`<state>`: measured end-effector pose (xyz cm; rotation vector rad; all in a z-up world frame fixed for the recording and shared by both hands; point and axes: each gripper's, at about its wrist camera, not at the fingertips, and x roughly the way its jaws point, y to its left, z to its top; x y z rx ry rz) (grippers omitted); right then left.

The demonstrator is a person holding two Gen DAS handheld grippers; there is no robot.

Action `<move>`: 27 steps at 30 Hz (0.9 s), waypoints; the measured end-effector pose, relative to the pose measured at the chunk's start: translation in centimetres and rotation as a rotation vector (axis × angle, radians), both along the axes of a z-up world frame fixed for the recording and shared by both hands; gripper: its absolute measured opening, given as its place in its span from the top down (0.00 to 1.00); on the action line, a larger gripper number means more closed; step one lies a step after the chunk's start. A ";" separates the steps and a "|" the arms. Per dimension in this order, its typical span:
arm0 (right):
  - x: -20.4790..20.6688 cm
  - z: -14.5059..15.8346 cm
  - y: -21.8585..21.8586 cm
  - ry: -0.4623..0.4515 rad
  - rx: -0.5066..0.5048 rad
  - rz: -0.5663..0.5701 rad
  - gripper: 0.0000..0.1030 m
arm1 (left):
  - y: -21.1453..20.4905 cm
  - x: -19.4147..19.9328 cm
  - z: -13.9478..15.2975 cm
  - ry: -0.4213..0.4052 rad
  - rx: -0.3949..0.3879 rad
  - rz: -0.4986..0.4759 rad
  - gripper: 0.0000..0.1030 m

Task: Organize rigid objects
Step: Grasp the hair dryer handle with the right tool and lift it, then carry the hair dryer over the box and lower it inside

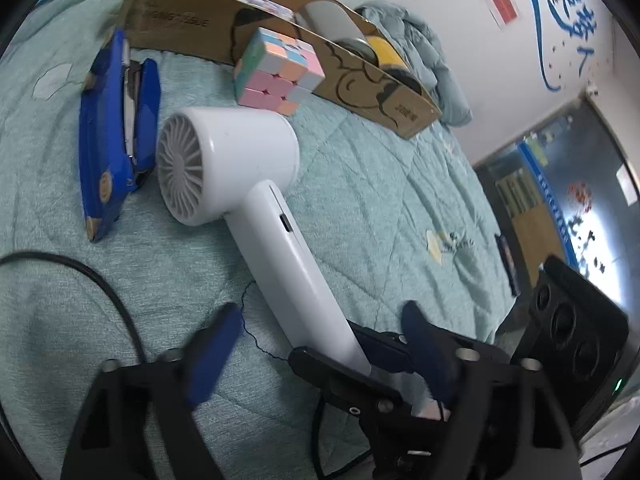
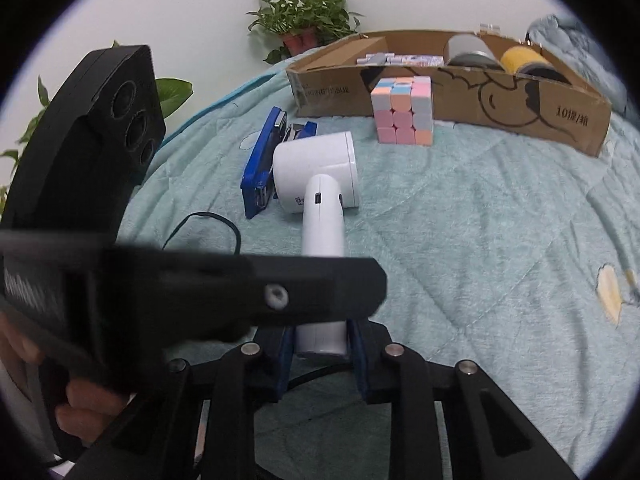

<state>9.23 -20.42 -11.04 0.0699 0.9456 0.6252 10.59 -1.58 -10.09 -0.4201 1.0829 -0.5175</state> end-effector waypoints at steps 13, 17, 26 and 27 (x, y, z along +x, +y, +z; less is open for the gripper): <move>1.1 0.2 1.1 0.072 0.025 0.000 0.77 | 0.5 0.2 -0.3 0.004 0.004 0.022 0.60; 1.5 0.6 1.4 0.057 0.026 -0.002 0.76 | 0.7 0.3 0.4 -0.011 -0.003 0.022 0.60; 1.6 2.5 -0.1 0.014 0.046 -0.030 0.76 | 0.0 0.8 3.0 -0.069 -0.024 0.009 0.65; 1.7 2.8 -0.3 0.005 0.048 -0.032 0.76 | -0.1 0.9 3.4 -0.079 -0.025 0.006 0.65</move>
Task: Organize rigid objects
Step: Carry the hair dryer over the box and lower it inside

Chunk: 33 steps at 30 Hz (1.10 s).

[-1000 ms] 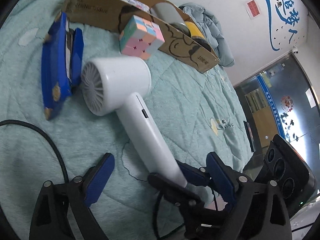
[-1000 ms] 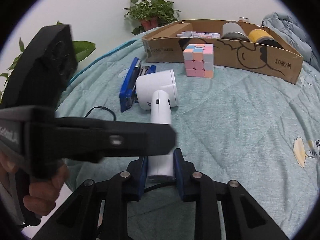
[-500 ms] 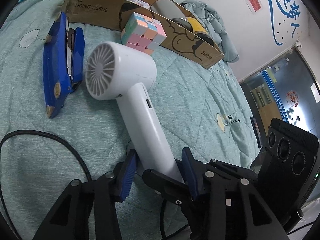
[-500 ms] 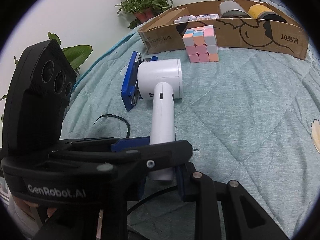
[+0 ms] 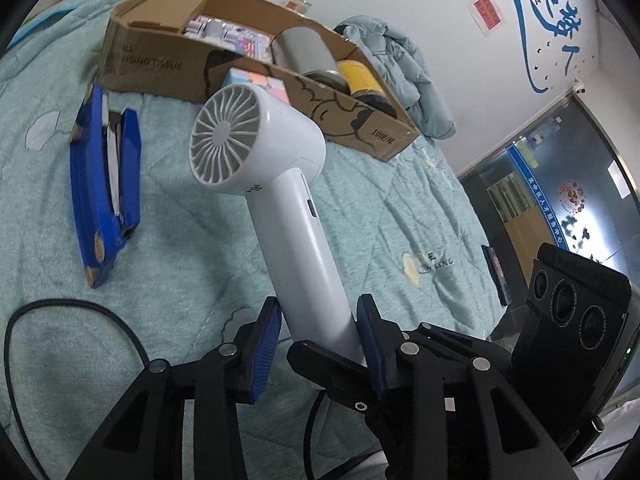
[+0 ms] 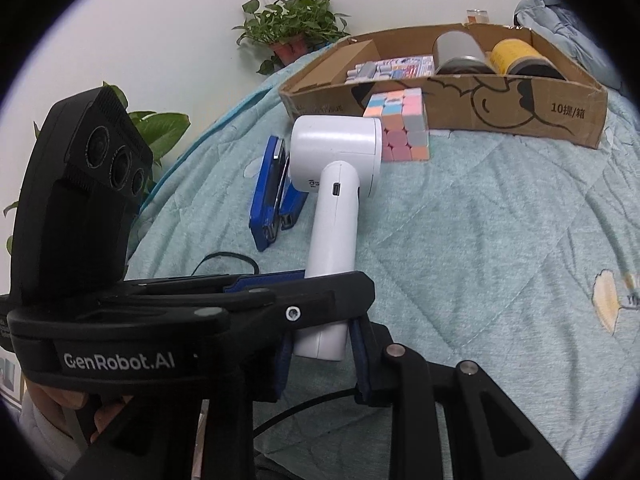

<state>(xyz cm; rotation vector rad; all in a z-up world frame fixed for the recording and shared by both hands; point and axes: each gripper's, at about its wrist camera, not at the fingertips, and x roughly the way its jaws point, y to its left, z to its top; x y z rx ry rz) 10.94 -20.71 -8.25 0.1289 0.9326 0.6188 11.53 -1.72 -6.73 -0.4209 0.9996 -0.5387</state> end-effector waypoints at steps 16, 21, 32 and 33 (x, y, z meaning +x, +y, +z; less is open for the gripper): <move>4.9 7.3 -0.3 -0.268 0.004 -0.035 0.76 | -0.8 5.7 10.0 -0.274 0.045 -0.023 0.66; 7.4 9.6 0.3 -0.338 0.005 -0.061 0.76 | -0.4 8.5 13.2 -0.341 0.047 -0.030 0.66; 13.4 11.4 1.6 -0.354 -0.034 -0.095 0.76 | 0.6 17.1 15.4 -0.342 0.033 -0.051 0.66; 13.9 11.4 1.8 -0.350 -0.037 -0.096 0.76 | 0.8 17.8 15.2 -0.337 0.033 -0.052 0.66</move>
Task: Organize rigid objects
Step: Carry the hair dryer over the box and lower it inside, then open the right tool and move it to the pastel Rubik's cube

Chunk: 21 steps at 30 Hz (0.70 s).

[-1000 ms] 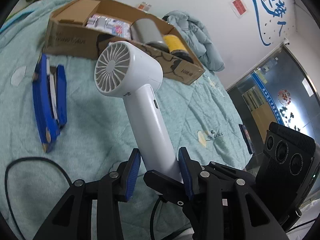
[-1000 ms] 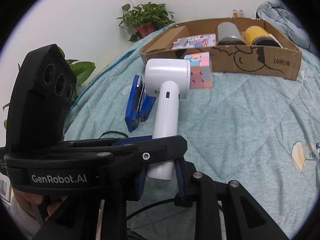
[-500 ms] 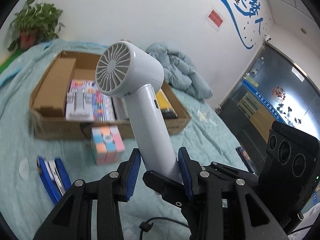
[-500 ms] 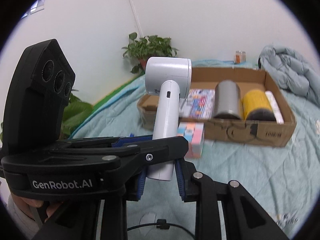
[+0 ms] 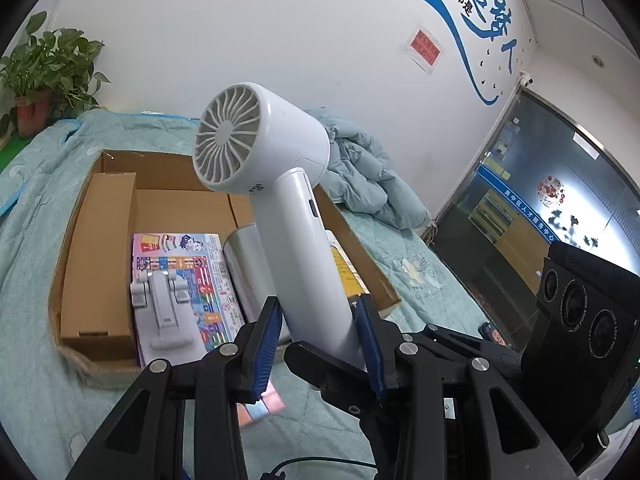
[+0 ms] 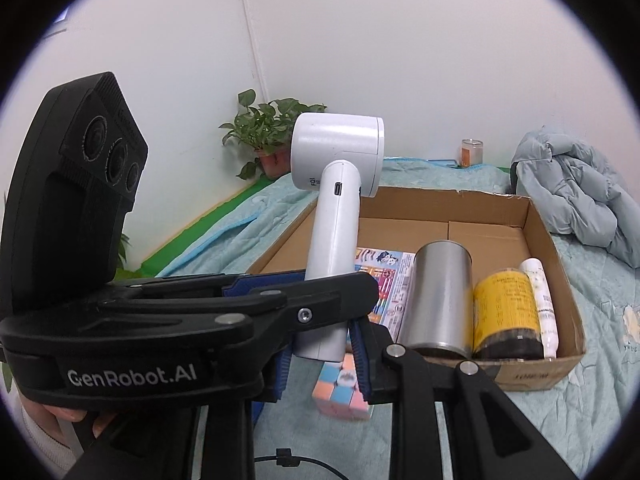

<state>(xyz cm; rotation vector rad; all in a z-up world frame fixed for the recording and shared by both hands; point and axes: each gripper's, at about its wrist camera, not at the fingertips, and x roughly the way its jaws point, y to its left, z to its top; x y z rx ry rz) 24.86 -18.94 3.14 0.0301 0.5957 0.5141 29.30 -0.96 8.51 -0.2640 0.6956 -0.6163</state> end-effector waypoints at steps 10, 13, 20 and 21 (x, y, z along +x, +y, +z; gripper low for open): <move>6.4 -2.5 1.5 0.157 -0.015 -0.060 0.76 | 1.4 9.5 -4.5 0.174 -0.023 -0.031 0.66; 8.1 -3.7 1.9 0.209 -0.038 -0.100 0.76 | 1.6 12.0 -6.6 0.235 -0.037 -0.042 0.66; 10.3 -6.6 1.7 0.319 -0.035 -0.162 0.74 | 1.8 16.1 -11.0 0.357 -0.079 -0.092 0.65; 10.1 -6.8 1.6 0.320 -0.032 -0.173 0.72 | 1.7 16.2 -11.3 0.361 -0.071 -0.096 0.63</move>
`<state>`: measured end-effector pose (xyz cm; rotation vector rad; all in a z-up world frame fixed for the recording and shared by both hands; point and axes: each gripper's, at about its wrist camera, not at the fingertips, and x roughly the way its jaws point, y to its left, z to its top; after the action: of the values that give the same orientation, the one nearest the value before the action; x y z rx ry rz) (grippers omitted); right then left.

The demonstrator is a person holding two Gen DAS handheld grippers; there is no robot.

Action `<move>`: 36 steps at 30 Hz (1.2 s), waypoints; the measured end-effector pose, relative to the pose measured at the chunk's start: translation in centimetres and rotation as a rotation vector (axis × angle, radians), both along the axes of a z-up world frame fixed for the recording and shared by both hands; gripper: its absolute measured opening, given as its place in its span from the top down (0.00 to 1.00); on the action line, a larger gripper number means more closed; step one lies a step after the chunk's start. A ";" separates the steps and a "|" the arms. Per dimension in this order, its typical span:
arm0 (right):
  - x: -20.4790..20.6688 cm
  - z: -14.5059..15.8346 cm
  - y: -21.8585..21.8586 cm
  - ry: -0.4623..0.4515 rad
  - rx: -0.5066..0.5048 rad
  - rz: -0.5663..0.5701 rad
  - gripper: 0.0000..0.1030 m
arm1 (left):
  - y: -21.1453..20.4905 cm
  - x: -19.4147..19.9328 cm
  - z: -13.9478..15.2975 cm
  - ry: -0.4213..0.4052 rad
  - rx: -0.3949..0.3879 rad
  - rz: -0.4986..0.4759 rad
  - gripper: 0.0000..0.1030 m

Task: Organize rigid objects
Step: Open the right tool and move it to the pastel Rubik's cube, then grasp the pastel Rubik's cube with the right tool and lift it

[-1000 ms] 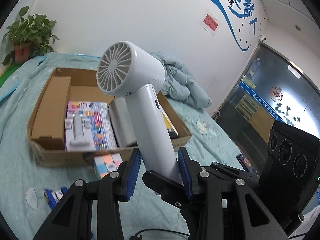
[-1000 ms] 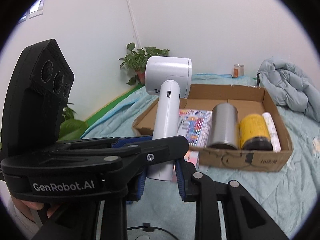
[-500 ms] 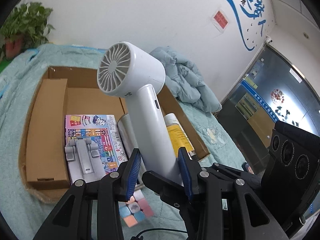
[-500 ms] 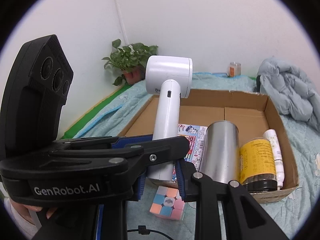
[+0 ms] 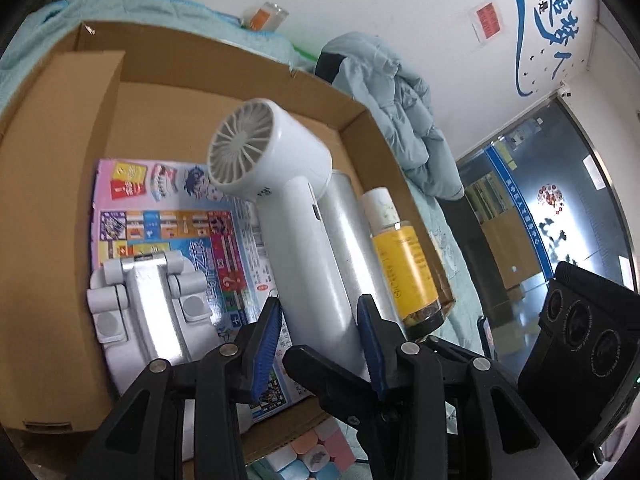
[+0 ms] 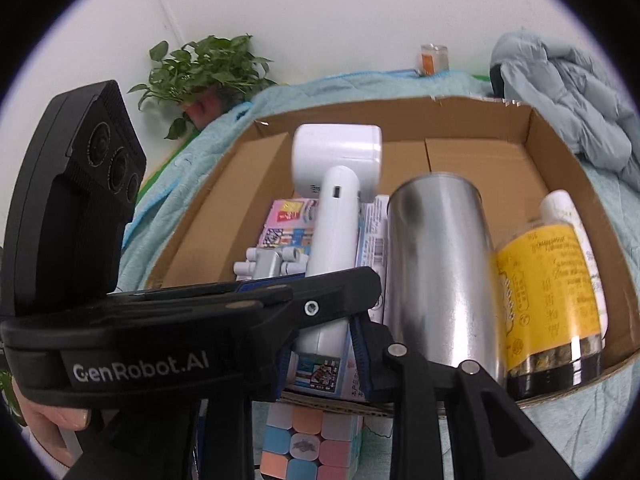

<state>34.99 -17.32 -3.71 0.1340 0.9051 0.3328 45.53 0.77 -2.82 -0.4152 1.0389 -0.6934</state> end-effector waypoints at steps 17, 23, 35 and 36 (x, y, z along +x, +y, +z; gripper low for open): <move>-5.7 3.4 -2.3 -0.271 -0.072 -0.044 0.20 | 1.8 -12.1 8.2 -0.384 0.265 0.243 0.09; -7.9 1.3 -3.4 -0.217 0.018 0.128 0.17 | 6.5 -20.6 7.7 -0.401 0.341 0.459 0.01; -5.9 -6.8 1.8 0.020 -0.073 0.108 0.17 | 7.1 -26.6 4.0 -0.297 0.323 0.531 0.01; -5.8 -7.1 2.0 0.025 -0.081 0.090 0.18 | 7.0 -26.8 4.0 -0.296 0.324 0.529 0.01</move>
<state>29.19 -15.32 -10.82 0.0229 0.9496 0.3788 18.77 7.78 1.19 -0.2753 0.6981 -0.1012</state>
